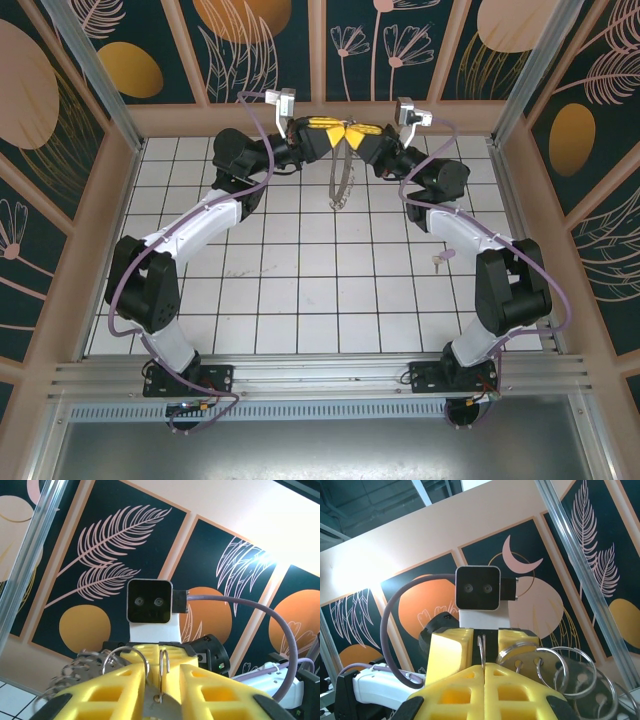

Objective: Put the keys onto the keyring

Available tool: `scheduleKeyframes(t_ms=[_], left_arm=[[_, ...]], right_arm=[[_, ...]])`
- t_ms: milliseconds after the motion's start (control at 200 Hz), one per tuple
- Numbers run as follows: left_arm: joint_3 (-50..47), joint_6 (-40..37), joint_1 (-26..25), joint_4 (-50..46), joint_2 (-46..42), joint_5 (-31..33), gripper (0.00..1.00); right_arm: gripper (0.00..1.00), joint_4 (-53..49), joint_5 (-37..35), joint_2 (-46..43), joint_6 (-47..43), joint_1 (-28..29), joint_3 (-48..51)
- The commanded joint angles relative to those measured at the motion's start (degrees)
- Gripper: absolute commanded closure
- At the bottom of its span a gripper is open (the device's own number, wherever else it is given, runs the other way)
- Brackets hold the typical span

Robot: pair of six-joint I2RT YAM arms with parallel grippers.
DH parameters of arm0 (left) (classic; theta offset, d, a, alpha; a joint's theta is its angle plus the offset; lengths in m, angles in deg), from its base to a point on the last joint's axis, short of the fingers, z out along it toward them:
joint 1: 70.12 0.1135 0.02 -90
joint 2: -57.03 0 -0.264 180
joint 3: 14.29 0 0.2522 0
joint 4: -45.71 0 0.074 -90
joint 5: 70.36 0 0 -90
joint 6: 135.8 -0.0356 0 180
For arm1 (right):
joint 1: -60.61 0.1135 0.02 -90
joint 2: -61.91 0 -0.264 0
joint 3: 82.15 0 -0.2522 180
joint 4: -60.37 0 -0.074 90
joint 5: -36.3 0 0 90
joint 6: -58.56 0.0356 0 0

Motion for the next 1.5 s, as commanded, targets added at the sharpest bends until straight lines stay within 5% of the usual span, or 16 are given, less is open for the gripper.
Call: scheduleKeyframes(t_ms=[0, 120, 175, 265, 365, 591, 731, 1496], left_arm=[[1.8, 0.4, -0.4, 2.1, 1.1, 0.1, 0.82], [1.9, 0.4, -0.4, 2.0, 1.1, 0.2, 1.00], [1.9, 0.2, -0.4, 1.8, 1.1, 0.0, 1.00], [2.5, -1.9, -0.4, -1.6, 0.8, -0.4, 1.00], [4.3, -9.6, -0.4, -11.7, -0.5, -0.9, 1.00], [13.8, -31.7, -0.4, -41.9, -0.6, -4.5, 1.00], [19.3, -38.9, -0.3, -53.3, 1.5, -7.5, 1.00], [20.3, -35.3, -0.4, -49.7, 2.2, -13.6, 1.00]], right_arm=[[1.00, 1.7, 1.3, -0.5, -1.8, 1.0, -2.1], [1.00, 0.4, 1.5, -0.9, -2.7, 1.0, -1.9], [1.00, -1.8, 1.6, -1.3, -3.5, 0.9, -2.2], [0.65, -7.5, 1.6, -3.3, -5.8, -0.8, -1.7], [0.51, -15.9, 1.1, -7.8, -9.8, -4.1, 0.4], [0.51, -41.9, 5.1, -13.9, -25.2, -6.5, -3.1], [0.56, -51.7, 10.2, -13.5, -32.1, -7.0, -7.0], [0.66, -44.5, 14.3, -10.0, -29.0, -7.2, -4.6]])
